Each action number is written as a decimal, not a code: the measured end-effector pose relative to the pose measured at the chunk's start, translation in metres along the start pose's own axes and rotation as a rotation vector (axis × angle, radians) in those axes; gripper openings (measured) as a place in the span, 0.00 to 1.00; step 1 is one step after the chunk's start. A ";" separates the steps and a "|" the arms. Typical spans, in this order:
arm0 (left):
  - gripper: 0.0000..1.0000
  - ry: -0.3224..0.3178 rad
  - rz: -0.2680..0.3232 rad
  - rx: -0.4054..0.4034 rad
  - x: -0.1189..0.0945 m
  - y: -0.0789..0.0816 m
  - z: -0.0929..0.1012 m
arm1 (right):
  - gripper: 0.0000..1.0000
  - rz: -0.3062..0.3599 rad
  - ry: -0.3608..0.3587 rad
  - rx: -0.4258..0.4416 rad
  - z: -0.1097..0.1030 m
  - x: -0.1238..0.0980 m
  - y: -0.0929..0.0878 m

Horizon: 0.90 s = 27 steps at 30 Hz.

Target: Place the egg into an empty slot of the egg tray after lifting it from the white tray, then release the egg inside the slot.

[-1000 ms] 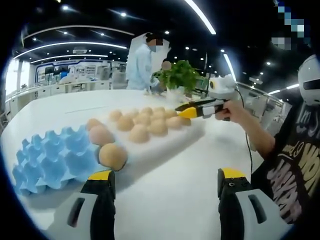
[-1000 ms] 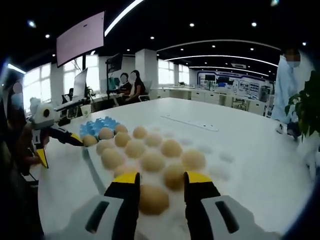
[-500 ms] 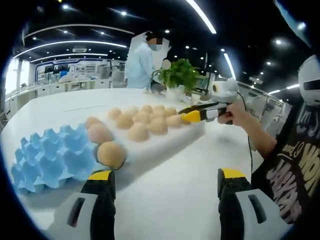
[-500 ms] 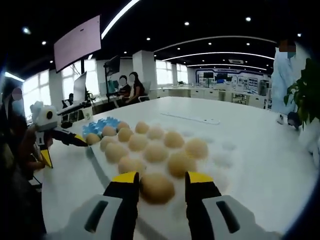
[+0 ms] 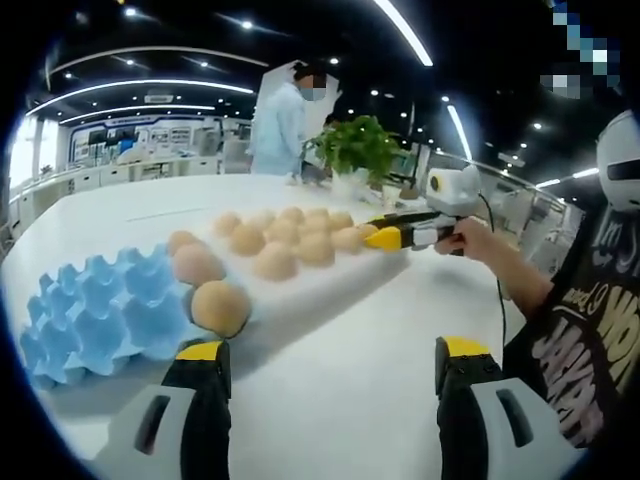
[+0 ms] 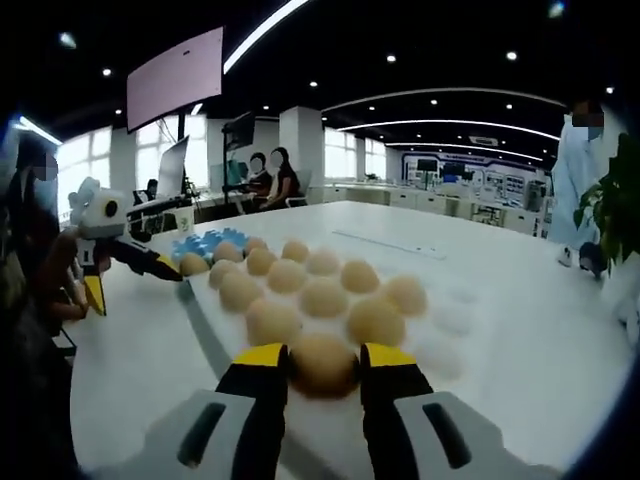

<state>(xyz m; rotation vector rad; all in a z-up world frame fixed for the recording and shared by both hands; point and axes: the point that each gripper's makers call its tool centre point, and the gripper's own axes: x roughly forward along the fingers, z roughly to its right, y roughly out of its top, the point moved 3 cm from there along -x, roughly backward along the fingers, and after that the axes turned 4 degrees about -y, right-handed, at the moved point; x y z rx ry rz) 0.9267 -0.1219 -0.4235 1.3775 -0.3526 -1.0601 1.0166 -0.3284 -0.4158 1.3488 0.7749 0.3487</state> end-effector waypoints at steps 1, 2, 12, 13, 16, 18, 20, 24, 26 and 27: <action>0.85 -0.001 -0.001 -0.001 0.000 0.000 0.000 | 0.30 0.001 0.001 0.001 0.001 0.001 0.000; 0.85 -0.002 -0.002 -0.001 0.001 -0.001 0.000 | 0.30 0.002 0.003 0.002 0.001 0.001 0.000; 0.85 -0.005 -0.001 -0.003 0.001 -0.001 0.001 | 0.30 0.022 0.005 0.000 0.005 0.005 0.001; 0.85 -0.005 -0.001 -0.003 0.001 -0.001 0.001 | 0.30 0.024 0.006 -0.001 0.005 0.005 0.001; 0.85 -0.003 0.006 -0.001 0.000 0.000 0.000 | 0.30 0.027 0.006 -0.006 0.006 0.006 0.002; 0.85 -0.004 0.009 -0.001 0.000 0.001 0.000 | 0.30 0.028 0.006 -0.006 0.006 0.006 0.002; 0.85 -0.002 0.011 0.001 -0.001 0.001 -0.001 | 0.30 0.029 0.006 -0.008 0.006 0.006 0.002; 0.85 0.001 0.011 0.000 -0.003 0.000 -0.002 | 0.30 0.026 0.006 -0.008 0.006 0.006 0.002; 0.85 0.003 0.011 -0.003 -0.004 0.000 -0.003 | 0.30 0.024 0.007 -0.007 0.006 0.006 0.002; 0.85 0.006 0.014 -0.004 -0.005 0.000 -0.004 | 0.30 0.022 0.008 -0.007 0.005 0.006 0.002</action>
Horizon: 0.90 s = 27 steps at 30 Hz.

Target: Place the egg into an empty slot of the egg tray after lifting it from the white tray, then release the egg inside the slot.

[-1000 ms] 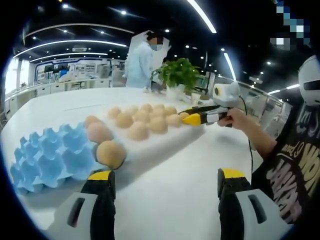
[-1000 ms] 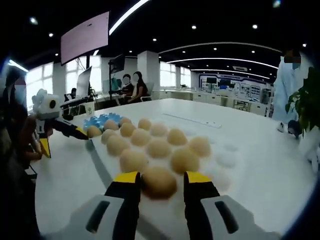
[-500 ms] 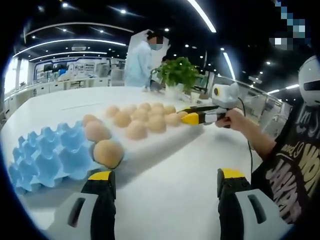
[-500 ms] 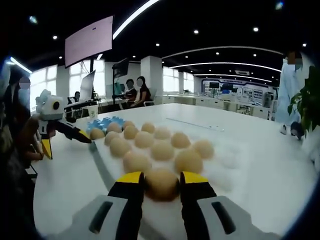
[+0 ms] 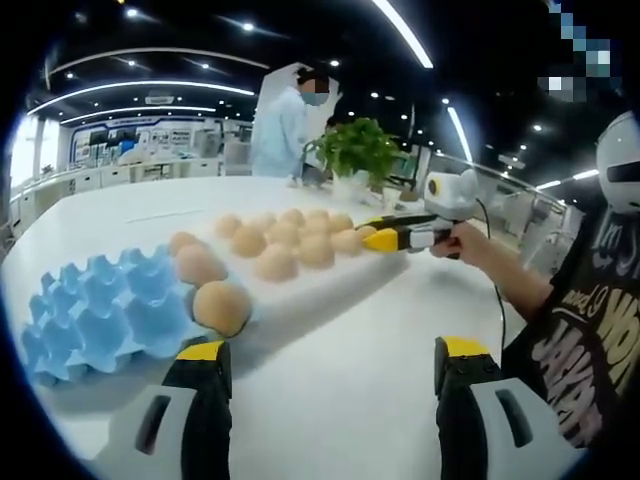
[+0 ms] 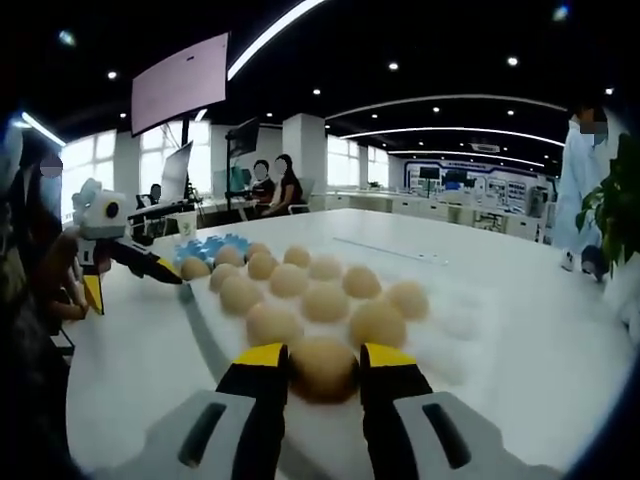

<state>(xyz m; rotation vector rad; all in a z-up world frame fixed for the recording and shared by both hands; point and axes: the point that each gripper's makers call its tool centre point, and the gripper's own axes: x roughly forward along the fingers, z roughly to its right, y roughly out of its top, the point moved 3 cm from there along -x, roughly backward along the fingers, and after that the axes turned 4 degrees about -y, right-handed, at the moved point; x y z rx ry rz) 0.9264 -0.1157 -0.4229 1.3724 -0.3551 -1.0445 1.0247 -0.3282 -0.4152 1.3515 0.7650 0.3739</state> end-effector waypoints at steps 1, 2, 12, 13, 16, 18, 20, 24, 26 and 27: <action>0.85 0.001 0.002 0.000 0.000 0.000 0.000 | 0.30 -0.001 0.001 0.001 0.000 0.000 0.000; 0.85 0.003 0.003 0.000 -0.001 0.000 -0.001 | 0.30 -0.002 0.001 0.003 0.000 0.000 0.000; 0.85 0.003 0.009 -0.005 -0.003 -0.002 -0.002 | 0.29 0.009 0.001 0.025 0.000 -0.003 0.006; 0.85 0.004 0.010 -0.006 -0.003 -0.002 -0.002 | 0.29 0.012 0.001 0.028 0.001 -0.004 0.008; 0.85 0.004 0.012 -0.008 -0.003 -0.003 -0.003 | 0.29 0.016 0.000 0.033 0.001 -0.005 0.010; 0.85 0.002 0.014 -0.008 -0.002 -0.003 -0.003 | 0.29 0.019 -0.002 0.037 0.002 -0.006 0.012; 0.85 0.000 0.015 -0.010 -0.002 -0.004 -0.003 | 0.29 0.018 -0.003 0.041 0.002 -0.006 0.012; 0.85 0.003 0.017 -0.014 -0.003 -0.005 -0.004 | 0.29 0.013 -0.007 0.043 0.002 -0.006 0.013; 0.85 0.005 0.019 -0.015 -0.004 -0.005 -0.004 | 0.29 0.012 -0.011 0.051 0.002 -0.007 0.014; 0.85 0.006 0.019 -0.018 -0.005 -0.005 -0.004 | 0.29 0.012 -0.012 0.052 0.003 -0.007 0.015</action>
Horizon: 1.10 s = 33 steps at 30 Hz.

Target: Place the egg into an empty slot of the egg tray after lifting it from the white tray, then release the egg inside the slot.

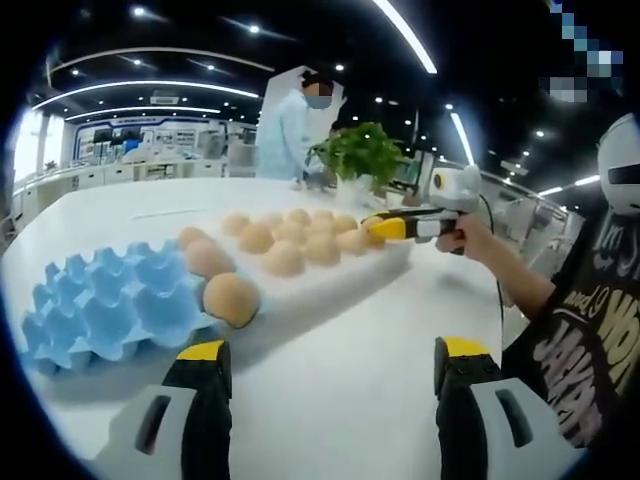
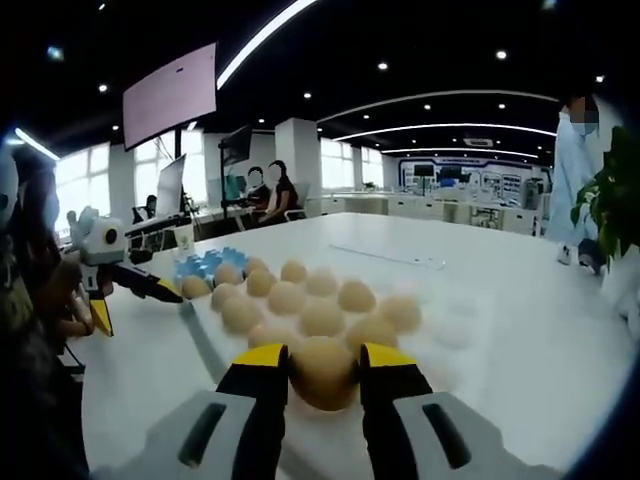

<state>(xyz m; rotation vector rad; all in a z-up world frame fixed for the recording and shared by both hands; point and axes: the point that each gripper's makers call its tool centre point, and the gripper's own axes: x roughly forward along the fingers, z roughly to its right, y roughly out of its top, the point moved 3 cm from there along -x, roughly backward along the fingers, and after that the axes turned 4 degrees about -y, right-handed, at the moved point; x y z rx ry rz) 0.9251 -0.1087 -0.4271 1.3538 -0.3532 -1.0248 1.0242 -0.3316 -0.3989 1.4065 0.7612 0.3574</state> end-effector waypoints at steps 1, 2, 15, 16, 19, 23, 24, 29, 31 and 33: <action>0.85 0.001 0.000 0.000 0.000 0.000 0.000 | 0.29 0.003 -0.004 0.000 0.000 0.000 0.001; 0.85 0.003 0.000 0.001 -0.001 0.000 0.000 | 0.29 0.004 -0.005 0.000 0.000 -0.001 0.002; 0.85 0.006 0.012 0.001 -0.005 0.000 0.001 | 0.29 0.034 0.010 -0.005 -0.004 0.002 0.019; 0.85 0.008 0.013 0.002 -0.006 0.000 0.000 | 0.29 0.036 0.012 -0.006 -0.005 0.003 0.020; 0.85 0.011 0.017 0.000 -0.007 0.000 -0.001 | 0.29 0.036 0.017 -0.010 -0.006 0.005 0.022; 0.85 0.014 0.019 -0.002 -0.009 0.000 -0.002 | 0.29 0.038 0.022 -0.012 -0.008 0.007 0.024; 0.85 0.014 0.019 -0.002 -0.009 0.000 -0.002 | 0.29 0.040 0.023 -0.012 -0.008 0.008 0.025; 0.85 0.016 0.021 -0.004 -0.010 -0.001 -0.004 | 0.29 0.044 0.030 -0.018 -0.012 0.011 0.030; 0.85 0.017 0.024 -0.005 -0.011 0.000 -0.005 | 0.29 0.046 0.036 -0.019 -0.013 0.014 0.032; 0.85 0.018 0.026 -0.004 -0.011 0.000 -0.005 | 0.29 0.046 0.039 -0.025 -0.015 0.016 0.034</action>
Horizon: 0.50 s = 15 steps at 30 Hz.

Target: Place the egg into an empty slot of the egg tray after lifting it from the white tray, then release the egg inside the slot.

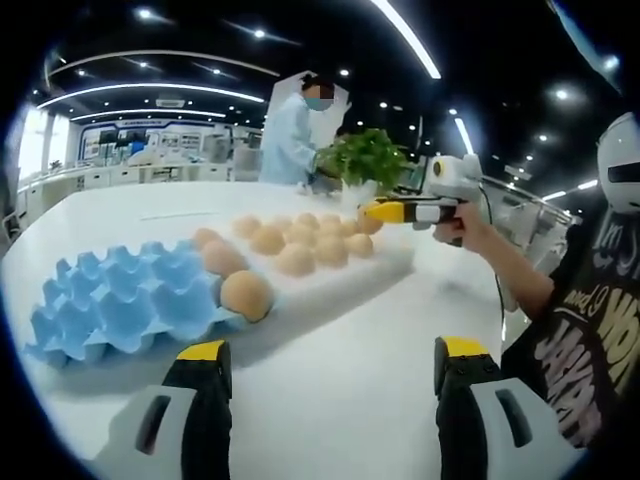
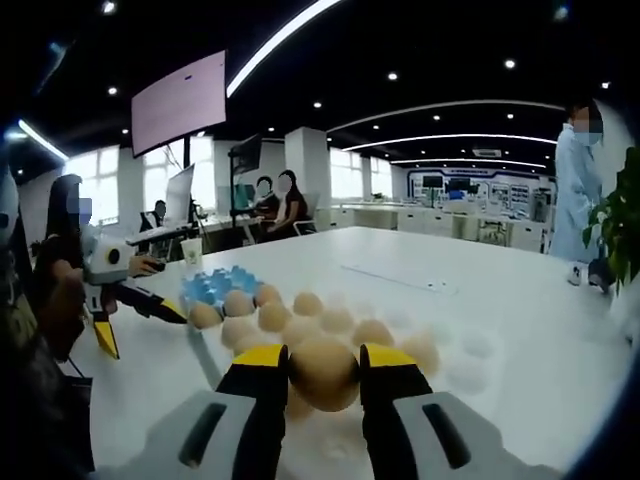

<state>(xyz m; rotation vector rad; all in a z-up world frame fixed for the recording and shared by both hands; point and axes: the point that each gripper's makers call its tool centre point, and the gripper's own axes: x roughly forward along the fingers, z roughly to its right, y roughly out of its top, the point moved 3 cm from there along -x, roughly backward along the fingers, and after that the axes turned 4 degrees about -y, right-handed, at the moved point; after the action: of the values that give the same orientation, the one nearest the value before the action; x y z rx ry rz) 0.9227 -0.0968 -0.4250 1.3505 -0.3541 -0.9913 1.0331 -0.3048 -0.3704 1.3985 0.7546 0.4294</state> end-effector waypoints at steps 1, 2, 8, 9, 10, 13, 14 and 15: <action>0.85 0.001 0.001 -0.001 0.000 0.000 0.000 | 0.29 0.000 0.003 -0.001 -0.001 0.001 0.001; 0.85 0.002 0.002 -0.003 -0.001 0.000 -0.001 | 0.29 0.000 0.005 -0.001 -0.001 0.002 0.001; 0.84 0.012 0.004 -0.012 -0.004 -0.003 -0.004 | 0.29 0.002 0.023 -0.015 -0.008 0.011 0.006; 0.84 0.015 0.005 -0.013 -0.004 -0.003 -0.005 | 0.29 0.004 0.029 -0.016 -0.009 0.013 0.007; 0.84 0.016 0.006 -0.014 -0.005 -0.003 -0.006 | 0.29 0.005 0.033 -0.017 -0.011 0.014 0.008; 0.84 0.019 0.008 -0.018 -0.006 -0.004 -0.007 | 0.29 0.007 0.045 -0.025 -0.015 0.019 0.010; 0.84 0.021 0.007 -0.019 -0.006 -0.004 -0.007 | 0.29 0.008 0.051 -0.026 -0.017 0.021 0.011; 0.84 0.023 0.007 -0.021 -0.007 -0.005 -0.008 | 0.29 0.008 0.055 -0.027 -0.018 0.023 0.012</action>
<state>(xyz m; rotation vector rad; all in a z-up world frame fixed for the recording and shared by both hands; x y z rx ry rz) 0.9224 -0.0863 -0.4291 1.3398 -0.3303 -0.9709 1.0385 -0.2745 -0.3637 1.3693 0.7847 0.4846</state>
